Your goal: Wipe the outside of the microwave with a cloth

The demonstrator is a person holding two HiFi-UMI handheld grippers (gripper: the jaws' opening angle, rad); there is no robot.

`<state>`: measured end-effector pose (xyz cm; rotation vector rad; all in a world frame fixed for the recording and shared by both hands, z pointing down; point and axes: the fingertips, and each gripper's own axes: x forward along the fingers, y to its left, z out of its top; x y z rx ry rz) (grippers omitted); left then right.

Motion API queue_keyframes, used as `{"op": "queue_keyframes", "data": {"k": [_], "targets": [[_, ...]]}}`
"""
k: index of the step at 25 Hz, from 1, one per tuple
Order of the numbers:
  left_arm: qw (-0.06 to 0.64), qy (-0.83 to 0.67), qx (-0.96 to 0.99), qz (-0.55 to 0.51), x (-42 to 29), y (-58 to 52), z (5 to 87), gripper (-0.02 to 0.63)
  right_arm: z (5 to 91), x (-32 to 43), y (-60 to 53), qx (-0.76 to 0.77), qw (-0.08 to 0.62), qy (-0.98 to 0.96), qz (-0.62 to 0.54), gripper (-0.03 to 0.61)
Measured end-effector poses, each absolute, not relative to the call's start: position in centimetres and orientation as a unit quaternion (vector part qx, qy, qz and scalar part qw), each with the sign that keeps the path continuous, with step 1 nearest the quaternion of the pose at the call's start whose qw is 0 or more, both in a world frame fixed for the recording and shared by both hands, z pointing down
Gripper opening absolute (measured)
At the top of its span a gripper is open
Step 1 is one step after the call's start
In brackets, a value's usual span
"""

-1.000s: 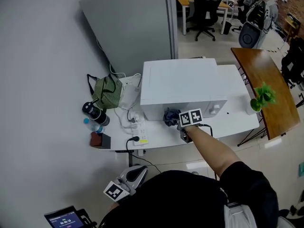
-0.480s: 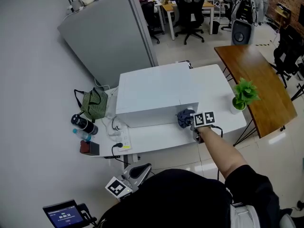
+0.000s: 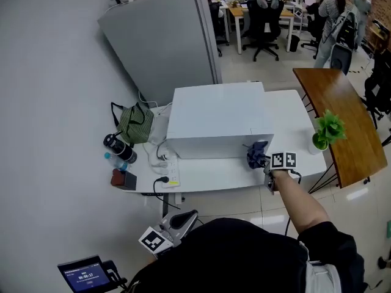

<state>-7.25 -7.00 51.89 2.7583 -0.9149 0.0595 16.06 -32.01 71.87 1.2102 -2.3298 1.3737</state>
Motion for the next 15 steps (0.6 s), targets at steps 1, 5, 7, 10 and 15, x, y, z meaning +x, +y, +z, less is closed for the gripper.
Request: {"op": "queue_keyframes", "data": {"k": [1, 5, 7, 10, 15], "targets": [[0.120, -0.316, 0.941, 0.016, -8.1, -6.9, 52.0, 0.005, 71.9, 15.1, -31.3, 0.402, 0.097, -0.786, 0.459, 0.055], [0.135, -0.331, 0.934, -0.006, -12.5, -6.4, 52.3, 0.005, 72.9, 6.9, -29.4, 0.363, 0.137, -0.799, 0.459, 0.054], [0.140, -0.339, 0.930, -0.010, -15.0, -6.1, 52.7, 0.005, 73.5, 1.8, -29.6, 0.350, 0.144, -0.801, 0.464, 0.054], [0.146, -0.356, 0.923, -0.010, -19.4, -5.3, 53.1, 0.005, 74.1, -4.9, -31.4, 0.352, 0.122, -0.796, 0.477, 0.054], [0.165, -0.395, 0.904, -0.004, -26.8, -3.9, 54.1, 0.005, 74.5, -12.1, -35.2, 0.375, 0.080, -0.783, 0.490, 0.057]]}}
